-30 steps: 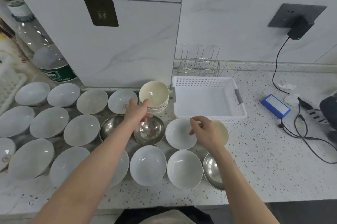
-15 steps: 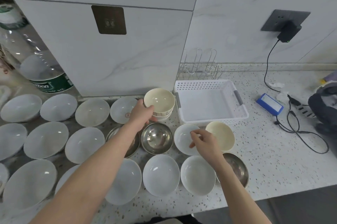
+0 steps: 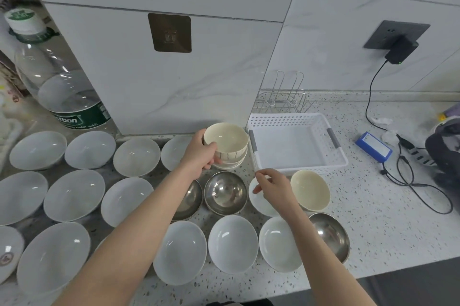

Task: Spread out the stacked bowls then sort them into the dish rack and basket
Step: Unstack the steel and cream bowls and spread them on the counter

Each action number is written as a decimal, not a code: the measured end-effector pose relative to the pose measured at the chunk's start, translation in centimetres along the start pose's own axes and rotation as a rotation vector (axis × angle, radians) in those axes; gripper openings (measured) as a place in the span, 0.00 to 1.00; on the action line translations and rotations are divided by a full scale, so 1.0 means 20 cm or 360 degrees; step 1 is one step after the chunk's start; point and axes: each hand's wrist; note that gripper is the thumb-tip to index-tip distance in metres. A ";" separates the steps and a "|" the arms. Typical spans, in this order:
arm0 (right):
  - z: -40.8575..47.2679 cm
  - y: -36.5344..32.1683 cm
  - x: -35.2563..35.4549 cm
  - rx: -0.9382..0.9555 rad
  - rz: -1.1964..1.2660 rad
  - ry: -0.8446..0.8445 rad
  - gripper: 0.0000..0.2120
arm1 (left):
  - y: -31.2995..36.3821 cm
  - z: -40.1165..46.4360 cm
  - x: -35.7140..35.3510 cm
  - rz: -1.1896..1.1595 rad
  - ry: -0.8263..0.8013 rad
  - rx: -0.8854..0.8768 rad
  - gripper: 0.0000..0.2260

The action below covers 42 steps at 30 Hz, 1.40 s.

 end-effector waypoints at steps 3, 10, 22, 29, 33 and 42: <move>0.06 -0.05 -0.01 -0.0052 0.0085 -0.0009 0.15 | -0.01 -0.08 0.08 -0.0194 0.0014 -0.0036 0.20; 0.24 -0.24 -0.09 -0.0227 0.0105 -0.0101 0.27 | -0.08 -0.26 0.28 -0.0541 0.0128 -0.0115 0.20; 0.33 -0.33 -0.19 -0.0187 0.0307 0.0017 0.26 | -0.25 -0.48 0.42 -0.0681 0.0180 -0.0040 0.23; 0.22 -0.33 -0.15 -0.0068 0.0666 0.0031 0.26 | -0.33 -0.51 0.39 -0.0698 0.0208 0.0033 0.21; 0.12 -0.28 -0.10 -0.0011 0.0938 0.0018 0.24 | -0.33 -0.53 0.29 -0.0693 0.0192 0.0055 0.19; -0.08 -0.08 0.30 0.0057 0.1360 0.0081 0.14 | -0.31 -0.48 -0.18 -0.0743 0.0176 -0.0009 0.19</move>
Point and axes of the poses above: each hand's wrist, its own z-axis towards the middle knuckle, its own x-axis out of the back of the hand, y = z × x, and after that the axes turned 15 degrees about -y, right-handed
